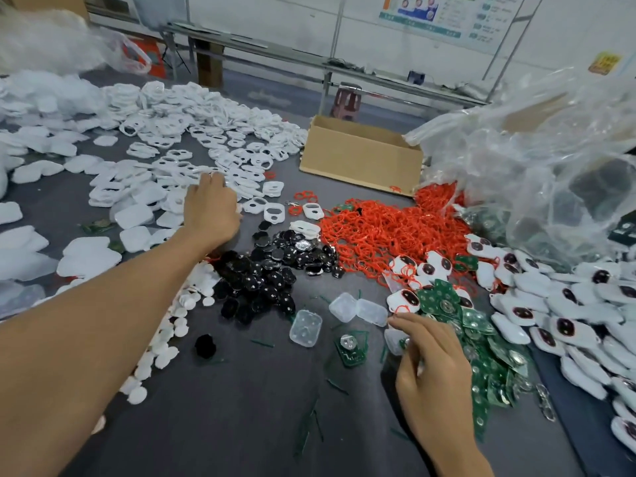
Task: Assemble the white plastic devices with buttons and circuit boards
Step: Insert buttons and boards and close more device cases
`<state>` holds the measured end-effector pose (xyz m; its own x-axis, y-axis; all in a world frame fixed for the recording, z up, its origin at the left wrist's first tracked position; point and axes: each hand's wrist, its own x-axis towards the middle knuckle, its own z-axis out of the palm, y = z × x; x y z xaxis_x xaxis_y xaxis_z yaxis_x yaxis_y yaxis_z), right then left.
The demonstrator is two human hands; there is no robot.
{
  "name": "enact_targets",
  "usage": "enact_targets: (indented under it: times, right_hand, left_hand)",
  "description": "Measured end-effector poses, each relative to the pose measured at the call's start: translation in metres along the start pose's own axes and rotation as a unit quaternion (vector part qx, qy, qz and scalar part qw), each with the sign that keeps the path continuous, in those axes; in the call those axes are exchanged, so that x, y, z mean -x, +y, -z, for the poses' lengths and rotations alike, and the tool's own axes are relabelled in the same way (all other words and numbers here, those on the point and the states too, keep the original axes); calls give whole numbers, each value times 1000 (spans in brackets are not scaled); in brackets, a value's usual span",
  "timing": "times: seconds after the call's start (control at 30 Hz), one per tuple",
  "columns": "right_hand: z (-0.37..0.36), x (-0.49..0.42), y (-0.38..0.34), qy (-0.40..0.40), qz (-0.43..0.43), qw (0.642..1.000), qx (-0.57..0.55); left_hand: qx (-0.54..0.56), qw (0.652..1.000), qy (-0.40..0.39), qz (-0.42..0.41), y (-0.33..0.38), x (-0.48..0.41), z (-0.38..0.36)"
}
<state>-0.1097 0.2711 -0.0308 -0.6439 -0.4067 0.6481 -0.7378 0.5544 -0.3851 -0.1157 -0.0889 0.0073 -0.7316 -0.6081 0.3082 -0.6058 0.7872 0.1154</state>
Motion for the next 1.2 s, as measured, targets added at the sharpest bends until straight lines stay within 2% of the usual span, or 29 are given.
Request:
enact_targets:
  times: [0.1,0.17,0.23,0.27,0.33,0.37,0.4,0.5,0.63,0.77,0.9,0.97,1.1,1.2]
  right_hand:
    - [1,0,-1,-7,-8,1000,-3]
    - [0,0,0,-5,-11,1000,-1]
    - [0,0,2,3,-26,1000,-7]
    - [1,-1,1,9,-34,999,-12]
    - [2,-3,-1,20,-48,998,-20]
    - [2,-5,-1,24,-57,998,-21]
    - [4,-9,1,27,-67,997,-19]
    - [7,-44,16,-4,-100,995,20]
    - [0,-101,36,-126,-106,982,89]
    - [-19,-115,34,-225,-97,957,156]
    - [-21,-113,32,-189,-85,956,206]
    - [-13,-110,28,-139,-72,971,179]
    - [4,-79,11,-95,-59,994,17]
    - [12,-45,2,-93,-6,993,72]
  left_hand:
    - [226,974,-10,8,21,13,17]
    - [320,948,-1,-6,40,32,31]
    - [436,900,-7,16,59,57,45]
    - [521,852,-28,39,68,72,52]
    - [688,711,-97,110,84,102,63]
    - [732,655,-130,137,92,119,66]
    - [745,632,-155,145,99,137,65]
    - [730,634,-216,139,119,184,53]
    - [656,709,-250,73,130,210,32]
    - [634,723,-267,64,123,211,30]
    - [618,748,-242,-2,116,215,31]
    - [613,755,-232,-25,116,218,32]
    - [626,745,-230,-34,118,223,32]
    - [607,772,-185,-37,119,223,32]
